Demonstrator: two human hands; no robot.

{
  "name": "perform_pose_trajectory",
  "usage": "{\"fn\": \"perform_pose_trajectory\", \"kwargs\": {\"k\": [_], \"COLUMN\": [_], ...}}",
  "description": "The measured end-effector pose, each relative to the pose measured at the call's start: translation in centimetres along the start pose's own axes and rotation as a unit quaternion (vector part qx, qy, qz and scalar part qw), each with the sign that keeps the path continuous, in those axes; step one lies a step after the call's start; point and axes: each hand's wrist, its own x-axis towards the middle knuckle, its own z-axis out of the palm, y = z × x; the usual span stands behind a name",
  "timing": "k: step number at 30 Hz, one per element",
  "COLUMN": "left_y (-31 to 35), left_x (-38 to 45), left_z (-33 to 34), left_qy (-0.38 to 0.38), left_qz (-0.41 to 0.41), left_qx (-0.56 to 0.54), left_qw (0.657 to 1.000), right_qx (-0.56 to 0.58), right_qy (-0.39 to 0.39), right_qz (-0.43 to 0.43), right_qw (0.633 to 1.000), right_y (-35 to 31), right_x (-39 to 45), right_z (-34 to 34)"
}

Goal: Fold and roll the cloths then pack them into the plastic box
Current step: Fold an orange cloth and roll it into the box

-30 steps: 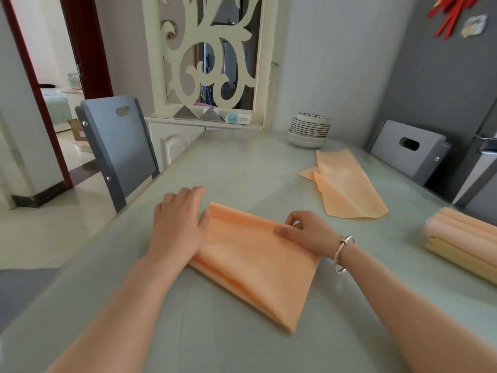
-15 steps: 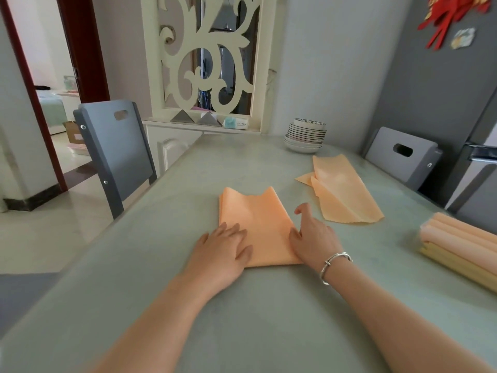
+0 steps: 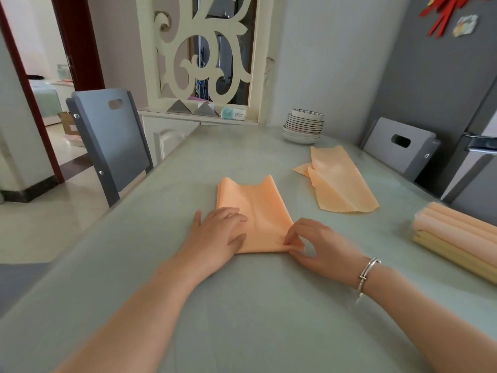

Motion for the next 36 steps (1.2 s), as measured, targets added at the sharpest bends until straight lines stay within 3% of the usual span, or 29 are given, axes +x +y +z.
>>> {"fn": "perform_pose_trajectory", "kwargs": {"k": [2,5,10,16,25,32,36], "left_y": [0.1,0.1,-1.2,-1.8,-0.4,-0.5,-0.3], "left_x": [0.0,-0.8,-1.7,-1.4,-0.3,-0.1,-0.2], "left_z": [-0.4,-1.2,-1.9,-1.1,-0.4,0.0,-0.5], "left_qy": [0.068,0.054,0.007,0.056,0.075,0.092,0.14], "left_qz": [0.078,0.097,0.031,-0.085,-0.186,-0.152,-0.047], "left_qx": [-0.014,-0.04,-0.105,-0.151,-0.099,-0.072,-0.014], "left_qw": [0.995,0.993,0.994,0.983,0.975,0.981,0.989], "right_qx": [-0.007,-0.02,0.104,0.27,0.205,-0.017,-0.11], "right_qy": [0.0,0.001,0.078,0.112,0.075,0.08,0.091], "right_qz": [0.02,0.047,0.136,0.255,0.31,0.202,0.062], "right_qw": [1.0,0.999,0.982,0.922,0.925,0.976,0.988], "right_y": [0.1,-0.2,0.3,1.3,1.5,0.6,0.3], "right_x": [-0.2,0.0,0.3,0.6,2.2,2.3,2.4], "right_z": [-0.1,-0.1,0.7,0.8,1.5,1.8,1.9]}}
